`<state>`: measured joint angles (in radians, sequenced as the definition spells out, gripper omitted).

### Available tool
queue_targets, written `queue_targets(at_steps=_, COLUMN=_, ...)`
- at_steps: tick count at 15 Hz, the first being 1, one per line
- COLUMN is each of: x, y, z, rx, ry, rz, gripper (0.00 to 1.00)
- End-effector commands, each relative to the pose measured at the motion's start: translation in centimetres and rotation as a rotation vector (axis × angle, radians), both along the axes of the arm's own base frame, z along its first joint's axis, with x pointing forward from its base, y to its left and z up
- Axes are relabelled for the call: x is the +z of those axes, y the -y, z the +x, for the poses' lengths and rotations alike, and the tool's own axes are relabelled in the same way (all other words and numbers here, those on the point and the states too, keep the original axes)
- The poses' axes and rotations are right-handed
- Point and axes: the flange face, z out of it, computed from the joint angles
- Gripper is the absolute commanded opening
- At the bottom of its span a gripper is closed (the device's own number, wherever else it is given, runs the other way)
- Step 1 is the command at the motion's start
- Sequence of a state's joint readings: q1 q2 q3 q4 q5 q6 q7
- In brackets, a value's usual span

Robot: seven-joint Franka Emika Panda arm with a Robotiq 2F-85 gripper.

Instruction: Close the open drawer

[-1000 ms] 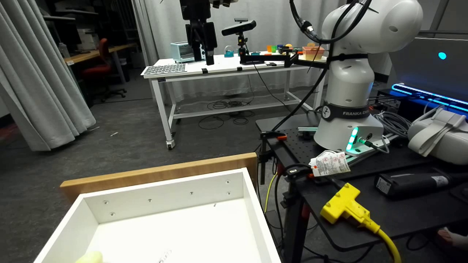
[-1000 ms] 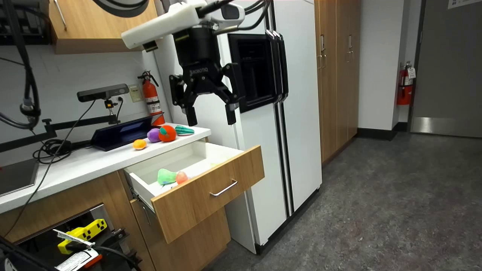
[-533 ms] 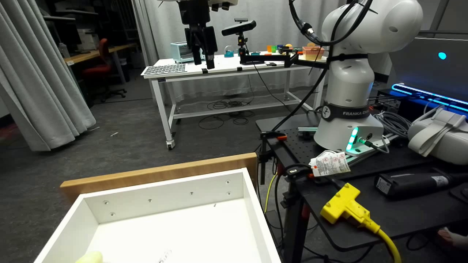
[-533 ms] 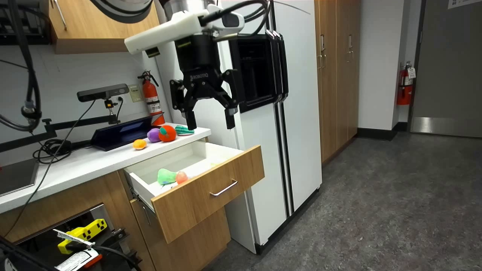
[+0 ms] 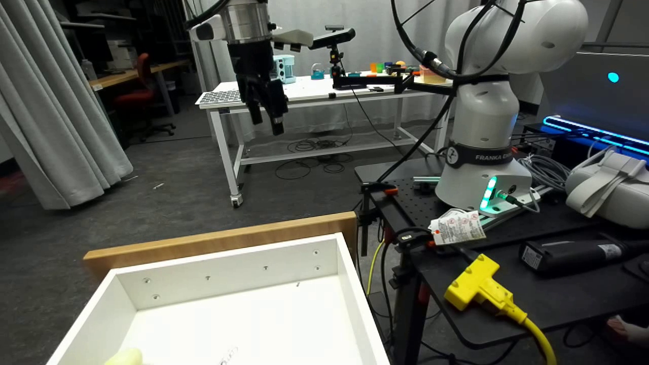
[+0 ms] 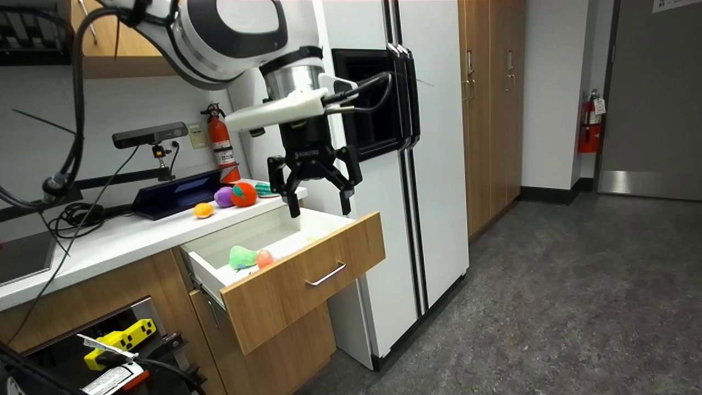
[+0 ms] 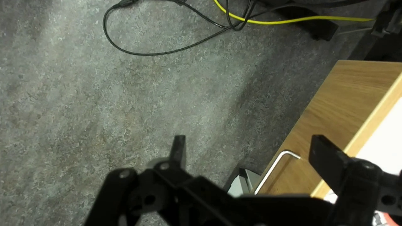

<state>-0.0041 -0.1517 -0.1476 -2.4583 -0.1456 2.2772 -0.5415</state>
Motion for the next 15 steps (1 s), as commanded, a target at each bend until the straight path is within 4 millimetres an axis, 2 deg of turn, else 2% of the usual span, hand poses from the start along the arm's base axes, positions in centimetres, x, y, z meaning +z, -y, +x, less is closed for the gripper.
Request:
queue_targets(at_steps=1, x=-2.6, y=-1.3, z=3.4, rx=-0.003, ry=0.012, rz=0.020, gripper=1.00)
queue_targets(at_steps=4, x=-3.6, y=-2.3, z=5.3, rx=-0.017, ry=0.013, rz=0.017, gripper=1.00)
queue_targets(at_steps=5, x=-3.4, y=-1.9, z=3.5, rx=0.003, ry=0.002, rz=0.006, gripper=1.00)
queue_targets(at_steps=7, x=-4.0, y=-2.2, z=3.9, rx=0.007, ry=-0.007, rz=0.005, gripper=1.00)
queue_targets(at_steps=11, x=-3.9, y=-2.0, z=3.8, rx=0.003, ry=-0.007, rz=0.006, gripper=1.00)
queue_targets(at_steps=15, x=-6.4, y=-2.9, z=5.3, rx=0.022, ry=-0.017, rz=0.006, gripper=1.00)
